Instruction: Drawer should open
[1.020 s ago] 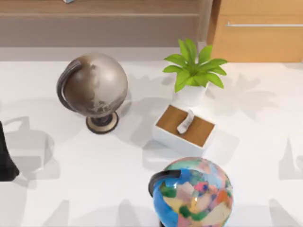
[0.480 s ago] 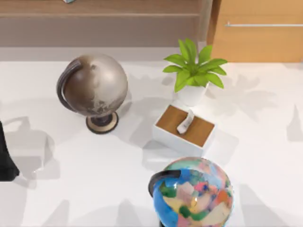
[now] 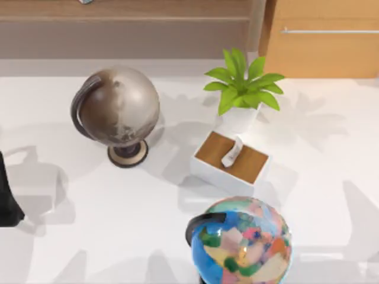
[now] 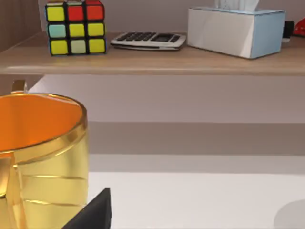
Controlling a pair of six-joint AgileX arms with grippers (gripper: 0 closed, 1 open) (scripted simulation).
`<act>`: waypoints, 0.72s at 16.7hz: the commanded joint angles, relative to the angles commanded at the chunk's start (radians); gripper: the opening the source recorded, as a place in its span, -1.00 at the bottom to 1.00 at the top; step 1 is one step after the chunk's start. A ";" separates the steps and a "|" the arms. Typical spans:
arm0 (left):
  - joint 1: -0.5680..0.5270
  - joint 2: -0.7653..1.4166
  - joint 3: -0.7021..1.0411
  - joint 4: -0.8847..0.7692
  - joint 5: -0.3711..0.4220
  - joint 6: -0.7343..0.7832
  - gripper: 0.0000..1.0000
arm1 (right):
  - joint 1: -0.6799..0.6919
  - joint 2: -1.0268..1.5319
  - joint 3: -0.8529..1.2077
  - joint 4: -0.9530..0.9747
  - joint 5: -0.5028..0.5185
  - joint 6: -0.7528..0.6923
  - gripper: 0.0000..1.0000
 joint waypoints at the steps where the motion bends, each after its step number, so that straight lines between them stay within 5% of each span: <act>1: 0.000 0.000 0.000 0.000 0.000 0.000 1.00 | -0.016 0.027 0.019 0.010 -0.017 0.000 1.00; 12: 0.000 0.000 0.000 0.000 0.000 0.000 1.00 | 0.032 0.105 0.052 0.080 0.016 -0.100 1.00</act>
